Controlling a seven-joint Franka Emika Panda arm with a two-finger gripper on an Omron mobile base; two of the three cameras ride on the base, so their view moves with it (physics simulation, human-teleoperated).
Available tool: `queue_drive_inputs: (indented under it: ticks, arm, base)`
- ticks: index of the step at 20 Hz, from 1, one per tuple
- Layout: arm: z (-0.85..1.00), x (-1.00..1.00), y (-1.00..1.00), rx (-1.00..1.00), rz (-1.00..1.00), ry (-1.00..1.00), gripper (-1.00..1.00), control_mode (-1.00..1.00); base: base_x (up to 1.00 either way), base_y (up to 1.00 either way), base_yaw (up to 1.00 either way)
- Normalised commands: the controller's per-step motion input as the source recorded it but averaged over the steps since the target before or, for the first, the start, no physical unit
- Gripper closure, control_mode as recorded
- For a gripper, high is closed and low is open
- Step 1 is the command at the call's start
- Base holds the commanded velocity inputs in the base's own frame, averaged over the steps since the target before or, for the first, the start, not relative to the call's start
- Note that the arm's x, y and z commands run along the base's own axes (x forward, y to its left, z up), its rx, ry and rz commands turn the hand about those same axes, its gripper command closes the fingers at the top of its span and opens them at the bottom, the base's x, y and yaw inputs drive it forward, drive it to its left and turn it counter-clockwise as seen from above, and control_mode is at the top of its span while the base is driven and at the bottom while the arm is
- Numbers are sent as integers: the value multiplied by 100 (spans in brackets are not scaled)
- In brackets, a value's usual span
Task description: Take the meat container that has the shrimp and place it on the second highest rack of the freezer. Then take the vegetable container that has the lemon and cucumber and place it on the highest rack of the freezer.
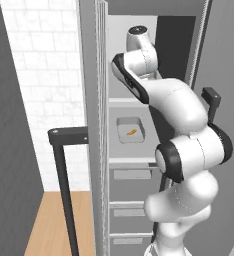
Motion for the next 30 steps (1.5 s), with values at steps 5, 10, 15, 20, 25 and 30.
queue_drive_inputs:
  ticks: [5,10,15,20,25,30]
  arm:
    - [-24,22,10,-5,-4,-15,-100,-100]
    - [-20,-19,0,-1,-6,-36,-100,-100]
    - [0,-99,0,0,-5,-69,-100,-100]
    - [0,-100,0,0,-5,-67,-100,-100]
    - [0,-100,0,0,-6,-40,-100,-100]
    - [0,-100,0,0,-7,-28,-100,-100]
  base:
    - [0,0,0]
    - [0,0,0]
    - [0,0,0]
    - [0,0,0]
    - [0,0,0]
    - [0,0,0]
